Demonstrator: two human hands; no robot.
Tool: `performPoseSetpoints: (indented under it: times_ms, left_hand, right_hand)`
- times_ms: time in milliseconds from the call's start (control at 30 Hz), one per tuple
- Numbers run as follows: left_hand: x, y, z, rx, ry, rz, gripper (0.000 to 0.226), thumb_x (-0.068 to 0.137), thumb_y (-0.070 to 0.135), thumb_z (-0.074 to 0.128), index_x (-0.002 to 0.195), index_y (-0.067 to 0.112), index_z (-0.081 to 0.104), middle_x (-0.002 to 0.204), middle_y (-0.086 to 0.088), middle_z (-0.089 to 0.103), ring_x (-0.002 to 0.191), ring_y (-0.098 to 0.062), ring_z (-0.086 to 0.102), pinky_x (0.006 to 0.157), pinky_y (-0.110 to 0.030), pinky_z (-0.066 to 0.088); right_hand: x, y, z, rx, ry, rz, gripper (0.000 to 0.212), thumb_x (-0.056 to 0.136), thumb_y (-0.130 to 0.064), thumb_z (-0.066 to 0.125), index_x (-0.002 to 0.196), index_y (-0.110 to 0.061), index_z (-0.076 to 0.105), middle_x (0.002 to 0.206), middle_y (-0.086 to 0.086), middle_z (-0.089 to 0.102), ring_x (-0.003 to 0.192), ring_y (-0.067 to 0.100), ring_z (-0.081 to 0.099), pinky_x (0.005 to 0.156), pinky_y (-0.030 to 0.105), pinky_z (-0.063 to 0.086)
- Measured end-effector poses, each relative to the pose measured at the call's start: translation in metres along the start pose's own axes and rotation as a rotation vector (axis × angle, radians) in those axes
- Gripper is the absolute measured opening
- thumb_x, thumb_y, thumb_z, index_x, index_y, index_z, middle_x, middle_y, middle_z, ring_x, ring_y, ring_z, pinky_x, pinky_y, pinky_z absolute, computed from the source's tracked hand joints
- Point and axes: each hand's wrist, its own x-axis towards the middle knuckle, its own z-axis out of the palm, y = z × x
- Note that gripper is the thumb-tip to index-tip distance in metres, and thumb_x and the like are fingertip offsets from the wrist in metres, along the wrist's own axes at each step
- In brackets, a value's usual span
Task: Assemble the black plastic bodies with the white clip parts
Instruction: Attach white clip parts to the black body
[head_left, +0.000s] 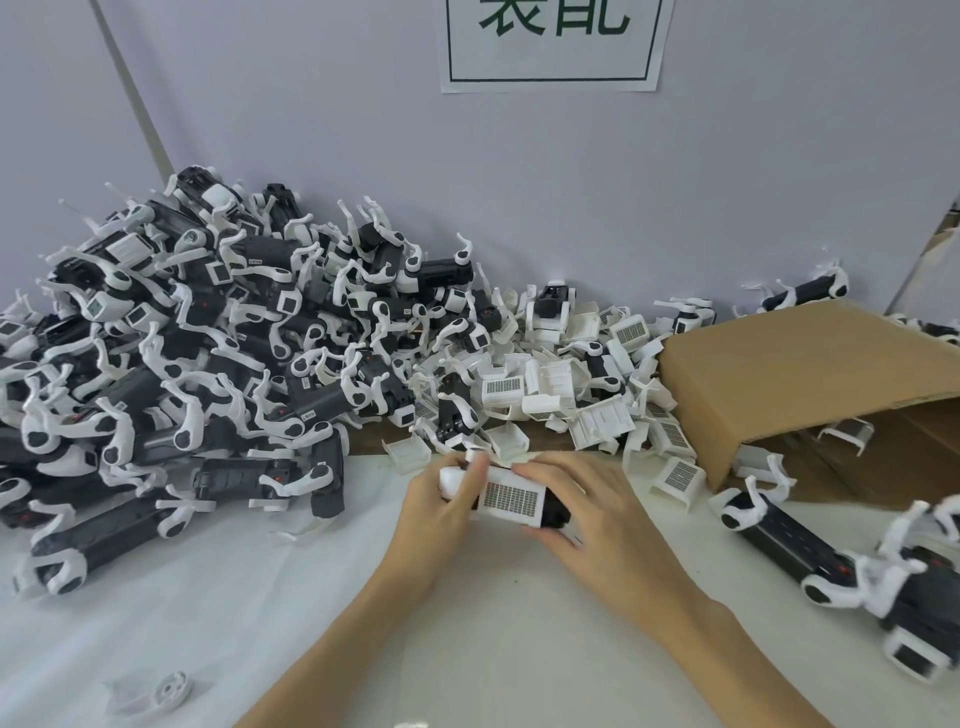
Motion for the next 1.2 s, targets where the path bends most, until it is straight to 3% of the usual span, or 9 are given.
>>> performPoseSetpoints:
  times_ms: [100,233,300,367,467,633,800,967,1200]
  left_hand:
    - [-0.005,0.001,0.002,-0.006,-0.004,0.07,0.071,0.102,0.076,0.034,0.112,0.02,0.076,0.11,-0.001,0.079,0.111,-0.018,0.072,0.096,-0.03,0.051]
    - [-0.012,0.001,0.005,0.287,0.018,0.335,0.054,0.097,0.067,0.055,0.14,0.035,0.053,0.132,0.018,0.06,0.125,-0.012,0.057,0.105,-0.024,0.044]
    - [-0.013,0.001,0.005,0.306,-0.05,0.302,0.056,0.096,0.064,0.056,0.147,0.043,0.046,0.143,0.024,0.056,0.139,-0.007,0.046,0.112,-0.03,0.041]
    - [-0.012,0.002,0.005,0.328,-0.005,0.291,0.049,0.095,0.065,0.052,0.14,0.045,0.05,0.134,0.027,0.059,0.135,-0.002,0.044,0.112,-0.035,0.042]
    - [-0.012,0.003,0.006,0.274,-0.022,0.323,0.04,0.094,0.058,0.057,0.13,0.041,0.052,0.117,0.018,0.065,0.114,-0.014,0.06,0.095,-0.033,0.049]
    - [-0.011,0.003,0.009,0.315,0.003,0.411,0.029,0.092,0.048,0.061,0.12,0.047,0.052,0.106,0.017,0.064,0.1,-0.017,0.063,0.087,-0.033,0.05]
    - [-0.007,0.001,0.009,0.325,0.037,0.424,0.023,0.092,0.047,0.057,0.115,0.045,0.054,0.106,0.016,0.064,0.098,-0.017,0.061,0.088,-0.037,0.05]
    - [-0.008,0.0,0.016,0.326,0.037,0.436,0.025,0.093,0.047,0.056,0.115,0.057,0.05,0.105,0.02,0.062,0.101,-0.016,0.061,0.086,-0.038,0.051]
    - [-0.008,0.004,0.013,0.321,0.019,0.437,0.022,0.094,0.046,0.058,0.115,0.051,0.053,0.104,0.015,0.064,0.101,-0.018,0.062,0.087,-0.038,0.05]
  right_hand:
    - [-0.003,0.003,0.0,0.133,0.01,0.119,0.054,0.096,-0.018,0.074,0.144,-0.024,0.053,0.142,-0.011,0.053,0.134,0.008,0.047,0.112,0.027,0.039]
    - [-0.003,0.006,-0.005,0.488,0.026,0.317,0.047,0.1,-0.014,0.068,0.143,-0.026,0.053,0.133,-0.017,0.062,0.124,0.003,0.058,0.097,0.013,0.048]
    - [-0.003,0.005,-0.007,0.611,-0.013,0.335,0.043,0.102,-0.013,0.066,0.14,-0.03,0.055,0.127,-0.019,0.068,0.117,0.006,0.065,0.092,0.014,0.05]
    - [-0.002,0.003,-0.009,0.654,-0.085,0.323,0.04,0.103,-0.017,0.065,0.138,-0.033,0.056,0.125,-0.014,0.07,0.115,0.012,0.067,0.096,0.022,0.051]
    - [0.001,-0.002,-0.01,0.544,-0.08,0.253,0.046,0.098,-0.022,0.072,0.141,-0.029,0.057,0.131,-0.016,0.063,0.126,0.01,0.059,0.103,0.022,0.046]
    - [0.008,-0.013,-0.01,0.375,0.021,0.271,0.039,0.087,-0.026,0.084,0.123,-0.023,0.069,0.11,-0.016,0.062,0.104,0.003,0.061,0.085,0.015,0.045]
    - [0.006,-0.022,-0.007,0.352,0.075,0.307,0.035,0.083,-0.034,0.086,0.116,-0.03,0.075,0.098,-0.013,0.066,0.092,0.009,0.065,0.079,0.024,0.051]
    - [0.007,-0.009,-0.014,0.619,-0.098,0.376,0.035,0.092,-0.02,0.078,0.124,-0.034,0.072,0.112,-0.015,0.075,0.109,0.009,0.07,0.098,0.037,0.055]
    - [0.008,-0.013,-0.015,0.619,-0.072,0.362,0.044,0.089,-0.028,0.082,0.13,-0.034,0.068,0.124,-0.017,0.067,0.121,0.005,0.062,0.105,0.028,0.049]
